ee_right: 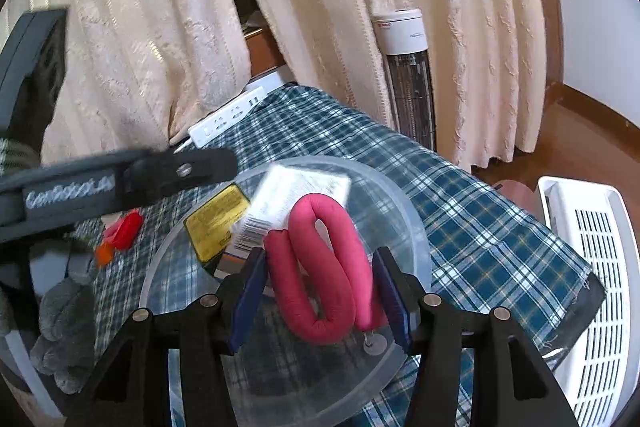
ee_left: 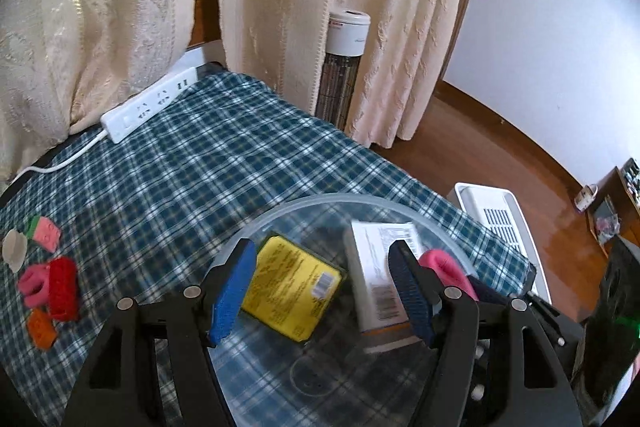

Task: Organize objects
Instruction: 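Lower the pink foam tube into the clear bowl and open the right tool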

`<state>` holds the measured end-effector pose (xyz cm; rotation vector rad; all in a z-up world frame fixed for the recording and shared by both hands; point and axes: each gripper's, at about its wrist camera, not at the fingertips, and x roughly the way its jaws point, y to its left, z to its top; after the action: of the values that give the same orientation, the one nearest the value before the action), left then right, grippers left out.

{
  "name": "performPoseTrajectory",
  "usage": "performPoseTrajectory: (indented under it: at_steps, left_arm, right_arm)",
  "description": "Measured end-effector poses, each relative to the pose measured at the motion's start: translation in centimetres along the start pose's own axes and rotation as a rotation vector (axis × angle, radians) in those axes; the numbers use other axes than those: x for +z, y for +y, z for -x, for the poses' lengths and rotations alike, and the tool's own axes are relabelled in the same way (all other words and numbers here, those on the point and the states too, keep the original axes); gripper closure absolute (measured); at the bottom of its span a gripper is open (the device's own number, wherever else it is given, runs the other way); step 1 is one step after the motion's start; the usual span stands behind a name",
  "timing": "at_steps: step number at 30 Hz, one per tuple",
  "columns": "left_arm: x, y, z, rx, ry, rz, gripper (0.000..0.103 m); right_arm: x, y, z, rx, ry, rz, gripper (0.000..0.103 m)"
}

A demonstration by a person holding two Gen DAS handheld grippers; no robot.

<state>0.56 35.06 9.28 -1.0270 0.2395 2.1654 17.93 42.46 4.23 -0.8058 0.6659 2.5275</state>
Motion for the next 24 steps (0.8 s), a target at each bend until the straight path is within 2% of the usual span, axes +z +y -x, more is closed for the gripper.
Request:
performPoseTrajectory:
  at_steps: [7, 24]
  left_arm:
    - [-1.0, 1.4, 0.9, 0.039, 0.002, 0.015, 0.033]
    - [-3.7, 6.1, 2.9, 0.106, 0.015, 0.087, 0.032]
  right_arm:
    - [0.3, -0.2, 0.3, -0.019, -0.019, -0.043, 0.035]
    - [0.3, 3.0, 1.4, -0.011, -0.035, 0.004, 0.035]
